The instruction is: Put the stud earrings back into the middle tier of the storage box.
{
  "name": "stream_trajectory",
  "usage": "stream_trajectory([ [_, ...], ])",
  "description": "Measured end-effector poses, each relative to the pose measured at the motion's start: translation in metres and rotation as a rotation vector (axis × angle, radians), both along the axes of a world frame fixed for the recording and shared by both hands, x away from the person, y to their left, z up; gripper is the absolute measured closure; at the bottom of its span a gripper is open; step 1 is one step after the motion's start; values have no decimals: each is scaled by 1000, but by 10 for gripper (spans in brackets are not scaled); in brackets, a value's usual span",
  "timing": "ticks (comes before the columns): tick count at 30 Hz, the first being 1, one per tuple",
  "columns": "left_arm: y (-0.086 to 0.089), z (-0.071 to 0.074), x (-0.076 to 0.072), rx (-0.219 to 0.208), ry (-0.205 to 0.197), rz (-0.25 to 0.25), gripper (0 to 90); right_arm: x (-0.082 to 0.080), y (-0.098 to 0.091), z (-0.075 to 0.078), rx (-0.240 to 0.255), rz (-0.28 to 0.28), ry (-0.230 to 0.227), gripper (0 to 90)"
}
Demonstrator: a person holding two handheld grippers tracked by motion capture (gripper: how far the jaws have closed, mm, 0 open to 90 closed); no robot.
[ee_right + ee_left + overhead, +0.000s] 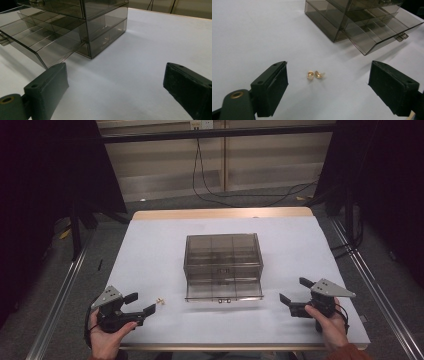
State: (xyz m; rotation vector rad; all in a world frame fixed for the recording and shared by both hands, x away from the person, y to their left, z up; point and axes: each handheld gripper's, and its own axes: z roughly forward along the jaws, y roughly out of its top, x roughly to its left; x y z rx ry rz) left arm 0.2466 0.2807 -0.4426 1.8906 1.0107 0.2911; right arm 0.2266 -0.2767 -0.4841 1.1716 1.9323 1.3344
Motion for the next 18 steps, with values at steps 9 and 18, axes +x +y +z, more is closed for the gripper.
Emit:
stream_trajectory([
  [9, -13, 12, 5, 73, 15, -83, 228, 0, 2, 0, -22, 25, 1, 76],
  [18, -10, 20, 22, 110, 51, -125, 250, 1, 2, 0, -23, 32, 3, 75],
])
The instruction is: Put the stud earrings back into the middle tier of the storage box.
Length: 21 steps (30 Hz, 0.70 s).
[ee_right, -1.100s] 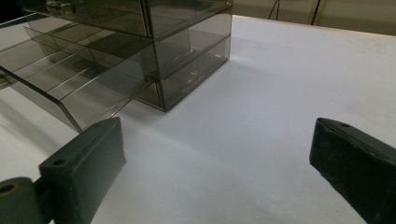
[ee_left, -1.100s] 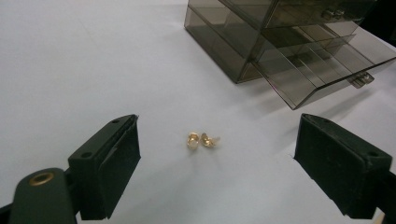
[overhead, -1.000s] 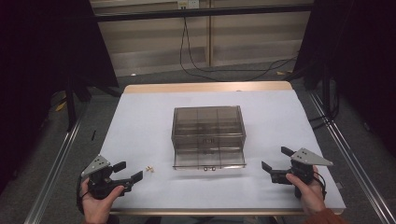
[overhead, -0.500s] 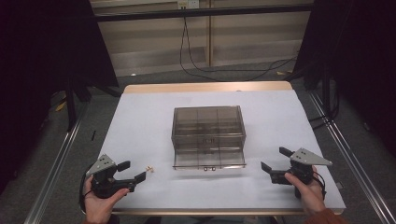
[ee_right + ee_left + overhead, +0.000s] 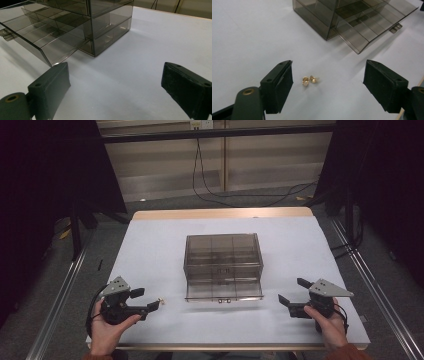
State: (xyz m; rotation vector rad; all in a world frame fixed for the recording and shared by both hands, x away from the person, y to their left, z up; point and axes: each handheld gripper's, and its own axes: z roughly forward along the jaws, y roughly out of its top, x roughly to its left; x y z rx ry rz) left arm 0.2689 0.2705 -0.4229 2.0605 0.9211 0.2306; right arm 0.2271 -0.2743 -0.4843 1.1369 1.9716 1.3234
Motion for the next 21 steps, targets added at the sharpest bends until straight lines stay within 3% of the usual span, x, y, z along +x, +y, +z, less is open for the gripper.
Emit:
stream_trajectory([
  [2, 1, -1, 6, 14, 19, -11, 314, 0, 0, 0, -1, 0, -1, 75],
  [7, -2, -5, 17, 99, 75, -53, 452, 0, 0, 0, 0, 1, 0, 75],
  [17, -12, -4, 35, 284, 109, -108, 630, 0, 0, 0, 0, 7, 1, 73],
  [21, -13, -5, 41, 299, 138, -147, 678, 1, 0, 0, -2, 8, 0, 73],
])
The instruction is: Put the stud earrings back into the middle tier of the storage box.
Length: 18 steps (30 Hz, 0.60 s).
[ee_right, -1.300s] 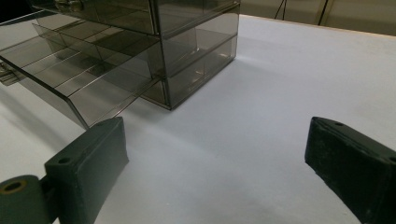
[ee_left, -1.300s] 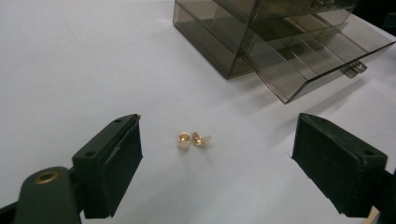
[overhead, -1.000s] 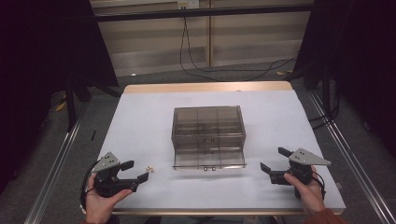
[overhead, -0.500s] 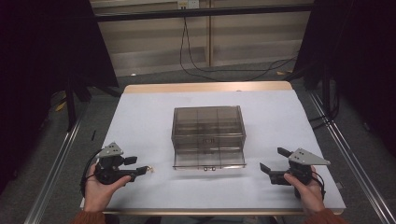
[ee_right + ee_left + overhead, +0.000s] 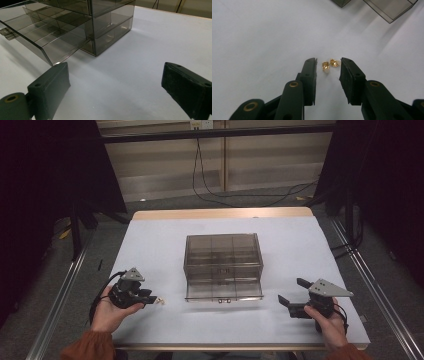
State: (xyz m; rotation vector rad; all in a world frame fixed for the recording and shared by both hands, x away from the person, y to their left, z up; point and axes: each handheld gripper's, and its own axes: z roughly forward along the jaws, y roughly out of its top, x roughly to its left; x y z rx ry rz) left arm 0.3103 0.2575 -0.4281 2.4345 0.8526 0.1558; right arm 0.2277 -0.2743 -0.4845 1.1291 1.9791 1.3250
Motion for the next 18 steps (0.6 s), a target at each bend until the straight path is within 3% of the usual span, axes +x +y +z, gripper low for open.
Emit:
stream_trajectory([
  [3, -1, -4, 5, 32, 26, -23, 692, 0, 0, 0, 1, 1, 1, 72],
  [9, -3, -9, 14, 33, 59, -25, 721, 0, 0, 0, 7, 0, 10, 68],
  [12, -7, -14, 16, 71, 85, -52, 721, 1, 0, 0, 2, 0, 10, 68],
  [18, -13, -20, 20, 93, 106, -53, 704, 1, 0, 0, 9, -2, 14, 64],
])
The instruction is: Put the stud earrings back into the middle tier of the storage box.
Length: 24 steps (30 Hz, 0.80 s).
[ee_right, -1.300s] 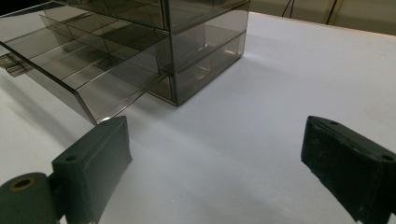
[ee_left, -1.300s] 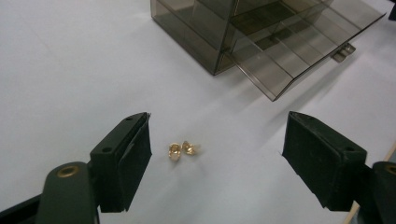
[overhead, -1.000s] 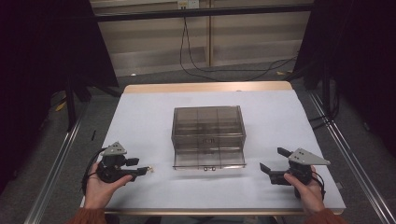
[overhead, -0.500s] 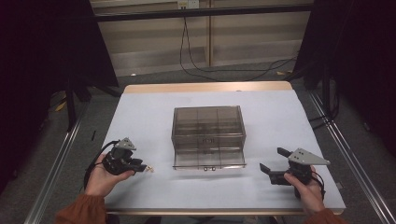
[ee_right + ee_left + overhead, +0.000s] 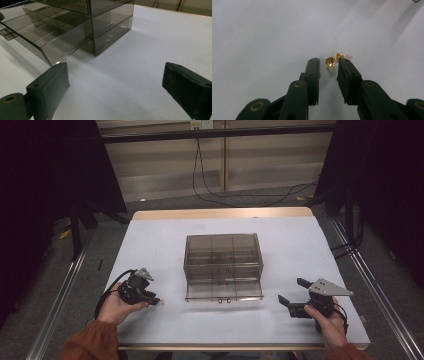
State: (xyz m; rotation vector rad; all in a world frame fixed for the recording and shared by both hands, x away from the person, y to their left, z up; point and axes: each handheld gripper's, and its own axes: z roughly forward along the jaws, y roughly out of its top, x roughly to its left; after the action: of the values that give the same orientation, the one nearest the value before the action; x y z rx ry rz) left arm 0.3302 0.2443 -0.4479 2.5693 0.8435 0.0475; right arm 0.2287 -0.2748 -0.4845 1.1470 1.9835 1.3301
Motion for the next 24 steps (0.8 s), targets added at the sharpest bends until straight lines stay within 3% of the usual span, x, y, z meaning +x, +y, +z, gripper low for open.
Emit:
stream_trajectory([
  [6, -5, 0, 3, 26, 16, -20, 705, 0, 0, 0, 0, 0, 2, 64],
  [11, -8, -2, 4, 47, 28, -7, 772, 0, 0, 0, -2, 7, -3, 64],
  [19, -8, -2, 4, 40, 27, -3, 853, 0, 0, 0, 1, 6, 2, 63],
  [24, -5, -3, 1, 3, 28, 5, 854, 0, 0, 0, 0, 4, 1, 63],
])
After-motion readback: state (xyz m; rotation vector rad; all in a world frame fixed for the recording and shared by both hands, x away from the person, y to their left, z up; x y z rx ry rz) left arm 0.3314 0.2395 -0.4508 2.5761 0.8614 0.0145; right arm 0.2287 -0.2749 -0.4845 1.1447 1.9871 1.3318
